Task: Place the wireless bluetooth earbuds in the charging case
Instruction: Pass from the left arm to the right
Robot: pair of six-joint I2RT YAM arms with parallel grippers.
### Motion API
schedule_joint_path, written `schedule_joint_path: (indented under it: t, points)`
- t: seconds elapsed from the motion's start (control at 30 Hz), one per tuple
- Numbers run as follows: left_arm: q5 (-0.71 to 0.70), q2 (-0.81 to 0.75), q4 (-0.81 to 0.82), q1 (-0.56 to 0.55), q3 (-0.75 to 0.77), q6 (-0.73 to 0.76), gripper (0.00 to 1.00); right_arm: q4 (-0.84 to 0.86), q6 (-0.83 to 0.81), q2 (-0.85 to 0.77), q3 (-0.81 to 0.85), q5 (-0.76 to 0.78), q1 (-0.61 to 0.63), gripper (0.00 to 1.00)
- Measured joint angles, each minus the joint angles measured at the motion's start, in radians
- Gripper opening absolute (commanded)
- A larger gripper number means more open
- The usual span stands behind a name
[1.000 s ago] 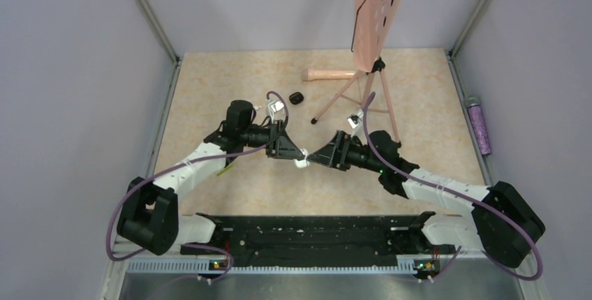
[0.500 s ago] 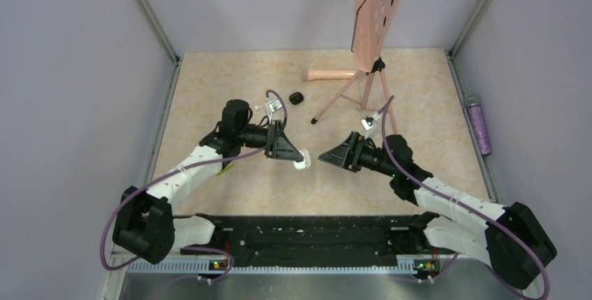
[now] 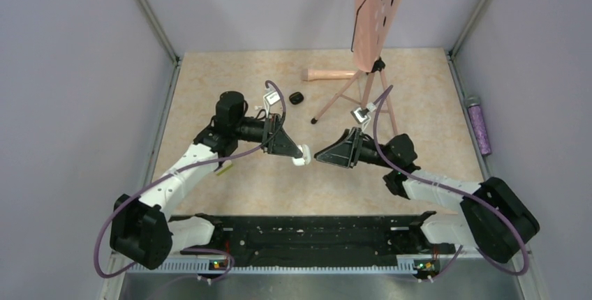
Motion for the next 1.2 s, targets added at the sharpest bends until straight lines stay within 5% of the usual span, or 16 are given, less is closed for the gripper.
schedule_joint_path:
  t: [0.27, 0.83, 1.2]
  points:
    - [0.035, -0.002, 0.001, -0.005, 0.008, 0.000, 0.00, 0.388, 0.214, 0.226, 0.002, -0.089, -0.001, 0.79]
    - [0.044, -0.002, -0.002, -0.013, 0.037, -0.003, 0.00, 0.478, 0.344, 0.296, 0.107, -0.145, 0.013, 0.68]
    - [0.050, -0.003, -0.002, -0.018, 0.045, -0.005, 0.00, 0.478, 0.370, 0.336, 0.162, -0.175, 0.034, 0.49]
